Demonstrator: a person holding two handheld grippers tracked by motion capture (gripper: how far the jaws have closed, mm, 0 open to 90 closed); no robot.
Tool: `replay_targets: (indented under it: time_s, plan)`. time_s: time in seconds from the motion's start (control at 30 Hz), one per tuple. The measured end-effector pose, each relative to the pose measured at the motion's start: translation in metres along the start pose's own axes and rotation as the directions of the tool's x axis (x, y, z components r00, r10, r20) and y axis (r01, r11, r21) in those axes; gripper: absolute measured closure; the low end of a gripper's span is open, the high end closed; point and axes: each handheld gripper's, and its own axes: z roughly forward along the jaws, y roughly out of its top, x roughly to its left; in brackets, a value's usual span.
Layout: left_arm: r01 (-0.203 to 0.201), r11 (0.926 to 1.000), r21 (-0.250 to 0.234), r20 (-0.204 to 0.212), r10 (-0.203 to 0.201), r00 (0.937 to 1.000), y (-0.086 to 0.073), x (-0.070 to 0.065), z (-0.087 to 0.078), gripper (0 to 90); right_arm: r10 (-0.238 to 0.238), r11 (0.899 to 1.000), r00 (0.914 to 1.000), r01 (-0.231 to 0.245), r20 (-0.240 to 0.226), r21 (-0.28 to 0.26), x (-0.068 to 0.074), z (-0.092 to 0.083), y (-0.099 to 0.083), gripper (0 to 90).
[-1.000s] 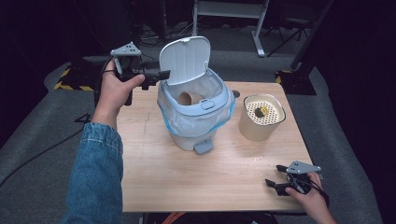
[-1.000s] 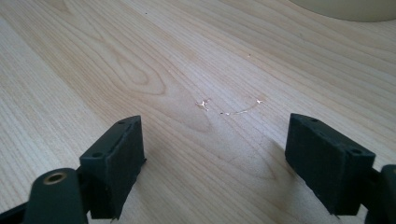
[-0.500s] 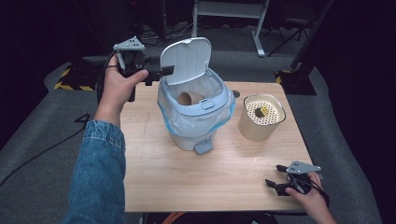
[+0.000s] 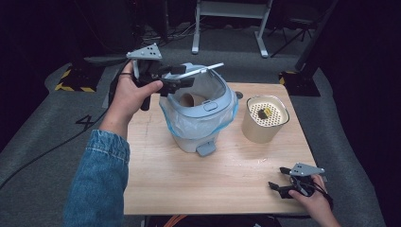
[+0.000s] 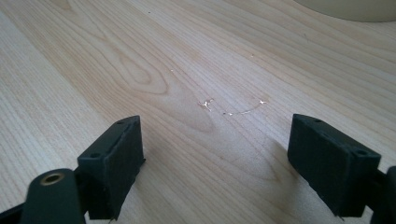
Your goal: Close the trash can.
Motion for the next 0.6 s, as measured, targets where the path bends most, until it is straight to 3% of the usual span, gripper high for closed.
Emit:
replay_targets:
  time_s: [0.33, 0.4, 0.6]
  plan:
    - [0.054, 0.9981, 0.028, 0.049, -0.055, 0.9973, -0.02, -0.001, 0.017, 41.3, -0.004, 1.0, 1.0, 0.004, -0.002, 0.001, 0.0, 0.0, 0.0, 18.4]
    - [0.063, 0.9964, 0.056, 0.065, -0.067, 0.9956, -0.026, -0.003, 0.024, 42.5, -0.004, 1.0, 1.0, 0.004, -0.002, 0.001, 0.0, 0.0, 0.0, 18.4]
    - [0.072, 0.992, 0.104, 0.049, -0.077, 0.9958, -0.033, 0.0, 0.033, 48.7, -0.005, 1.0, 1.0, 0.005, -0.003, 0.001, 0.0, 0.0, 0.0, 18.3]
